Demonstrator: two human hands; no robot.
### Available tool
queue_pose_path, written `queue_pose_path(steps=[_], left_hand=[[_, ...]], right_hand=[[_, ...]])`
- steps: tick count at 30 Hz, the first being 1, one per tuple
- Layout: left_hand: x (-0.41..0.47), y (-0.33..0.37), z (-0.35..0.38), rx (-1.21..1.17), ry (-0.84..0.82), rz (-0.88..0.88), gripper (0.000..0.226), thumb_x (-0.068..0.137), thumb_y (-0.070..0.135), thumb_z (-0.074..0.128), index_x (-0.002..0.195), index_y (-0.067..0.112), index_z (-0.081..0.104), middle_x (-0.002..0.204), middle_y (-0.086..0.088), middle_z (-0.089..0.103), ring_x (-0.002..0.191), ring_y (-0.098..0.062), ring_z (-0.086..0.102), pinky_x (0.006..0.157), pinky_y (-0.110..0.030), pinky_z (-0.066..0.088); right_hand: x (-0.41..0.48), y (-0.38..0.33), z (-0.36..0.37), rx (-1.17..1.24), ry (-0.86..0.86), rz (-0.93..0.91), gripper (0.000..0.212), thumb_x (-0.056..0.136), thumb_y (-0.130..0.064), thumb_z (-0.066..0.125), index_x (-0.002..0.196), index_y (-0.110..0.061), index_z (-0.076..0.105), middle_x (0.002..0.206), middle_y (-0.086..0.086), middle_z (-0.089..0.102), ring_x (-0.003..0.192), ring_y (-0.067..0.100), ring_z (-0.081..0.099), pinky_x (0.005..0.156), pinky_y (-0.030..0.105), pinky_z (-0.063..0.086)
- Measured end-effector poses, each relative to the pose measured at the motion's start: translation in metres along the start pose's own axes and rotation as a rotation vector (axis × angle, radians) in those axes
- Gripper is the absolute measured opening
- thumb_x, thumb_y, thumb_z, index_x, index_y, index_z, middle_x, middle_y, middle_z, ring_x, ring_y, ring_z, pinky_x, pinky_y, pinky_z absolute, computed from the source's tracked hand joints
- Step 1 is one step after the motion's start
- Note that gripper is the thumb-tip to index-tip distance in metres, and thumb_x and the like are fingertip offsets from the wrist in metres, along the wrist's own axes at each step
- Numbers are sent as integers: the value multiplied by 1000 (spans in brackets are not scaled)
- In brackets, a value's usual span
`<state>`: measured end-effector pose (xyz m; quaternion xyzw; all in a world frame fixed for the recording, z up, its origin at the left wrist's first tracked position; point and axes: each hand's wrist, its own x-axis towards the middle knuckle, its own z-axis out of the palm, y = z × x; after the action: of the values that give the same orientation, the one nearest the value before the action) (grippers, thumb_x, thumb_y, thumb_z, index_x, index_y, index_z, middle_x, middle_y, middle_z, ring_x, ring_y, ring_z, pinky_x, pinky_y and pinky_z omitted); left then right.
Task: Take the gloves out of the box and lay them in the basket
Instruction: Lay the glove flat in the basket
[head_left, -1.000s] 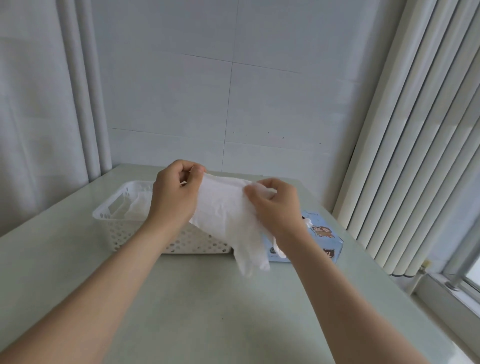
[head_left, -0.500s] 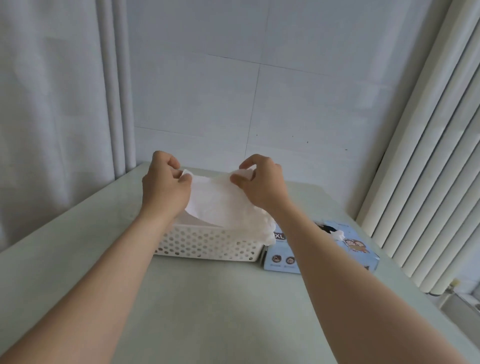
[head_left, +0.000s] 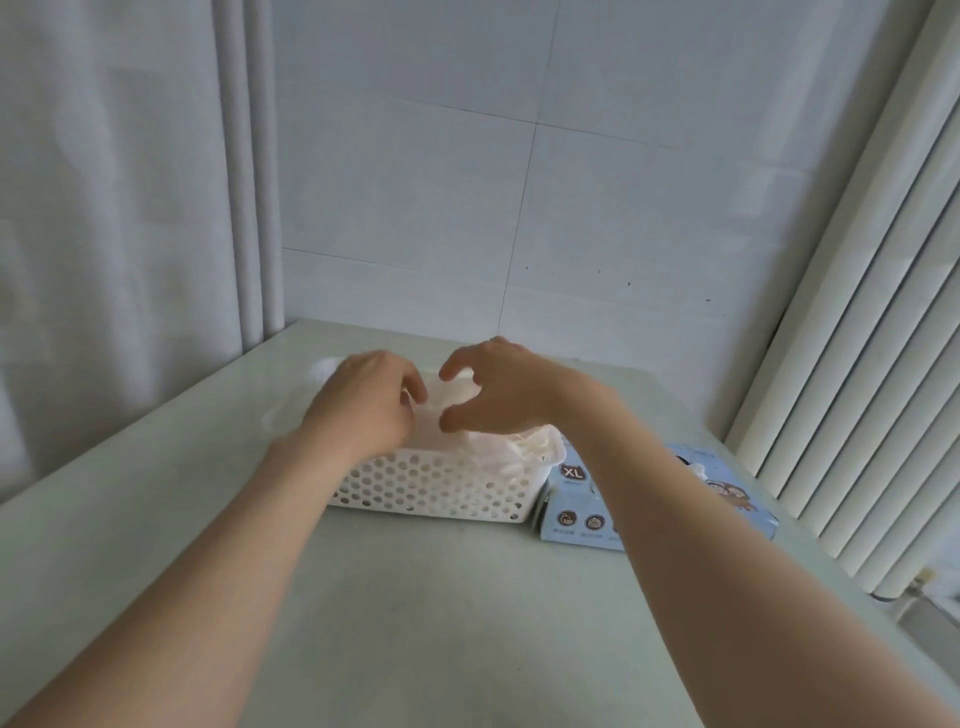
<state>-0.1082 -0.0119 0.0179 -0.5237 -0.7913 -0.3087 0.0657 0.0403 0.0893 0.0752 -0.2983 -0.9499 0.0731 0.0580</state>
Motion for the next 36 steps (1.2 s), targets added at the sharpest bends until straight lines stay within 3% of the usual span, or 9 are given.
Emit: queue_pose_path(steps=[3, 7, 10, 13, 16, 19, 23, 29, 36], left_hand=[[-4, 7, -4, -12, -184, -51, 37, 99, 13, 45, 104, 27, 79, 109, 3, 72, 75, -11, 66, 77, -36, 60], [-5, 5, -9, -29, -254, -101, 31, 95, 23, 49, 101, 29, 79, 99, 5, 75, 74, -14, 72, 80, -38, 64], [-5, 7, -10, -60, -300, -128, 21, 90, 28, 59, 95, 32, 79, 90, 8, 76, 73, -9, 71, 80, -33, 63], [-4, 6, -9, -87, -279, -142, 14, 86, 31, 67, 91, 30, 81, 86, 8, 77, 67, -6, 72, 79, -32, 63], [-5, 6, -7, -92, -228, -126, 17, 83, 36, 72, 90, 22, 81, 84, 4, 77, 65, -7, 72, 77, -35, 64], [-5, 7, -3, -62, -152, -80, 19, 84, 39, 65, 86, 29, 81, 92, 8, 78, 88, -14, 72, 84, -37, 60], [-8, 17, 8, 115, 155, 100, 25, 93, 34, 56, 80, 28, 77, 84, 8, 73, 88, -25, 61, 86, -40, 49], [-34, 52, 40, 52, 390, 429, 25, 97, 25, 46, 90, 16, 68, 84, 2, 65, 80, -22, 57, 75, -39, 44], [-58, 90, 83, 167, 293, 739, 26, 96, 21, 54, 114, 12, 71, 126, -5, 67, 120, -27, 57, 110, -43, 38]], right_hand=[[-12, 0, -11, -66, -124, 27, 59, 86, -32, 78, 141, -40, 57, 120, -11, 47, 110, 15, 53, 93, 36, 51], [-8, 16, -6, -58, -42, 48, 56, 80, -20, 86, 127, -42, 64, 121, -1, 57, 95, 20, 68, 85, 40, 60], [-9, 22, -2, -85, -56, 54, 75, 79, -11, 88, 139, -43, 55, 120, 0, 58, 99, 23, 68, 86, 42, 60], [-14, 24, -1, -104, -162, 42, 90, 87, 2, 67, 157, -46, 37, 121, -9, 59, 106, 20, 64, 87, 38, 60], [-19, 24, 1, -127, -230, 26, 73, 94, -2, 48, 153, -45, 48, 104, -10, 66, 88, 16, 65, 79, 31, 57], [-21, 23, 0, -124, -232, 20, 67, 95, 0, 46, 147, -42, 56, 108, -3, 72, 91, 18, 70, 79, 32, 57], [-24, 28, 1, 87, -14, 15, 68, 92, 6, 43, 141, -37, 60, 102, 0, 73, 80, 16, 76, 78, 37, 65], [-45, 54, 25, 141, 515, 42, 36, 95, -2, 46, 114, -24, 67, 77, -7, 55, 67, 11, 56, 62, 35, 50], [-92, 113, 33, 104, 453, 339, 32, 73, -27, 72, 103, -28, 60, 101, -4, 57, 88, 17, 59, 76, 35, 51]])
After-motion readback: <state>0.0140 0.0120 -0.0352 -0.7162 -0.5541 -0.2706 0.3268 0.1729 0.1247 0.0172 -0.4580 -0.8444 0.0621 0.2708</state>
